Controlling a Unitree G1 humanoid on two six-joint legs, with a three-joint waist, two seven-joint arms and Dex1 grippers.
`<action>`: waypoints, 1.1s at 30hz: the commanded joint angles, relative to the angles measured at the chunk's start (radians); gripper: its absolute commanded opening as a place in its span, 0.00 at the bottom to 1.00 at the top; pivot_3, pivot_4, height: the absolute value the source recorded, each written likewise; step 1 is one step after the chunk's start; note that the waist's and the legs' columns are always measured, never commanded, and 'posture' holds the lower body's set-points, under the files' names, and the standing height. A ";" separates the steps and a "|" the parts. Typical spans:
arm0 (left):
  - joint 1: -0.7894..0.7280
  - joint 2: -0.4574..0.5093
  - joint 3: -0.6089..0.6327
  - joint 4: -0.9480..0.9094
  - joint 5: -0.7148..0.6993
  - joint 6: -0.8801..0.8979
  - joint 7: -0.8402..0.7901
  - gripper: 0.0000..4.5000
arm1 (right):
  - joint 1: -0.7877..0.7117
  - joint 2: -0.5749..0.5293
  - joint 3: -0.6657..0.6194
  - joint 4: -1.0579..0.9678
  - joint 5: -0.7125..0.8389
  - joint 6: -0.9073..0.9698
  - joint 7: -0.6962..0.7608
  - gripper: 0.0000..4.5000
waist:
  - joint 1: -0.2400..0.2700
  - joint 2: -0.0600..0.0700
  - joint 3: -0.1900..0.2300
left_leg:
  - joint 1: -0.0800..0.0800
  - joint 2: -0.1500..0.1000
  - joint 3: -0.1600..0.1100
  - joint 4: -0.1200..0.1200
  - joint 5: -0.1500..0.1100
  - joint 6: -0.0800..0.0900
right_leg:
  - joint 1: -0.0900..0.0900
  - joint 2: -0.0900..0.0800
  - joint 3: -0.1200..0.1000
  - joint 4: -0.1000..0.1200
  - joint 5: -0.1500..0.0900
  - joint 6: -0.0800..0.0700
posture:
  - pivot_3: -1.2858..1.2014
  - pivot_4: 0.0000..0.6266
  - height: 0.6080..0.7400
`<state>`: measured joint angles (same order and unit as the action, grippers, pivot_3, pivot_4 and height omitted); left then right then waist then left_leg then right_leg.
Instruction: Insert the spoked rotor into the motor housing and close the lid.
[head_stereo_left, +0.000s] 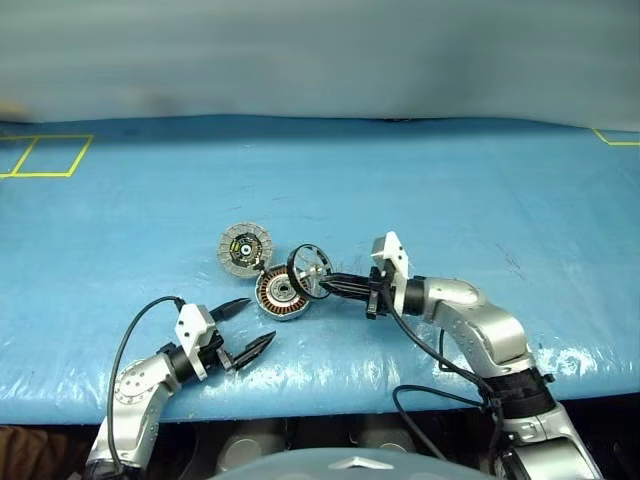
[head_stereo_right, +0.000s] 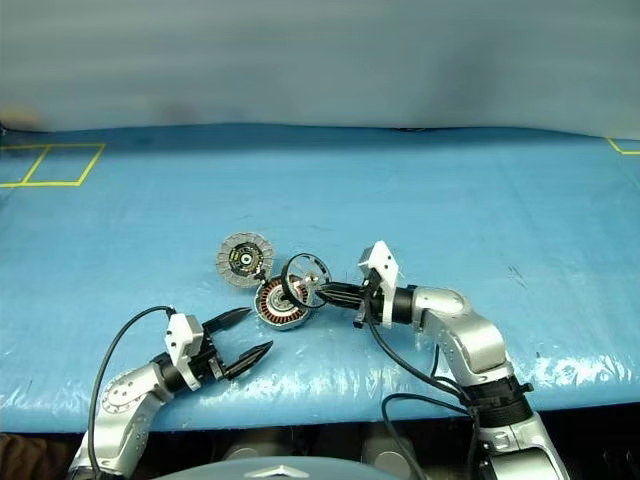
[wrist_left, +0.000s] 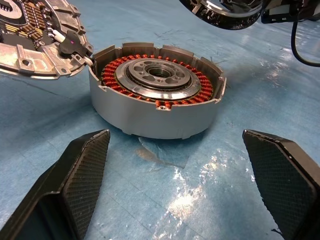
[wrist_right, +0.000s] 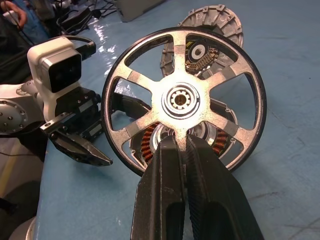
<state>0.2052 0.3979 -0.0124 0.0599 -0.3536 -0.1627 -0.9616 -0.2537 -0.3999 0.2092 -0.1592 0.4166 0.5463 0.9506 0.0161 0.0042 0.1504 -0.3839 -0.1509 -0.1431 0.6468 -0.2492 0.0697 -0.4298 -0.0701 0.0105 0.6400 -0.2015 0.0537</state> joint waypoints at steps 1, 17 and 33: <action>-0.007 0.009 -0.007 -0.012 0.006 -0.006 -0.008 1.00 | -0.037 0.015 0.037 0.017 -0.056 -0.046 -0.029 0.01 | 0.001 0.000 0.000 | 0.000 0.000 0.000 0.000 0.000 0.000 | 0.000 0.000 0.000 0.000 0.000 0.000 | 0.52 0.24 1.00; -0.014 0.004 -0.012 -0.003 0.016 -0.017 0.000 1.00 | -0.081 0.039 0.105 0.072 -0.114 -0.098 -0.009 0.01 | 0.002 0.000 0.000 | 0.001 0.000 0.000 0.000 -0.001 -0.001 | 0.000 0.001 0.000 -0.001 0.000 0.000 | 0.52 0.24 1.00; -0.016 -0.002 -0.008 0.007 0.033 -0.029 0.013 1.00 | -0.112 0.032 0.137 0.101 -0.155 -0.106 0.022 0.01 | 0.001 0.000 0.000 | 0.001 0.001 0.000 0.000 -0.001 -0.002 | 0.000 0.002 0.001 0.000 0.000 -0.001 | 0.52 0.24 1.00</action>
<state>0.1884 0.3962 -0.0221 0.0731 -0.3232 -0.1778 -0.9531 -0.3493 -0.3693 0.3474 -0.0433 0.2579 0.4581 0.9621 0.0174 0.0041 0.1503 -0.3830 -0.1502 -0.1429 0.6469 -0.2497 0.0678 -0.4297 -0.0686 0.0112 0.6398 -0.2013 0.0530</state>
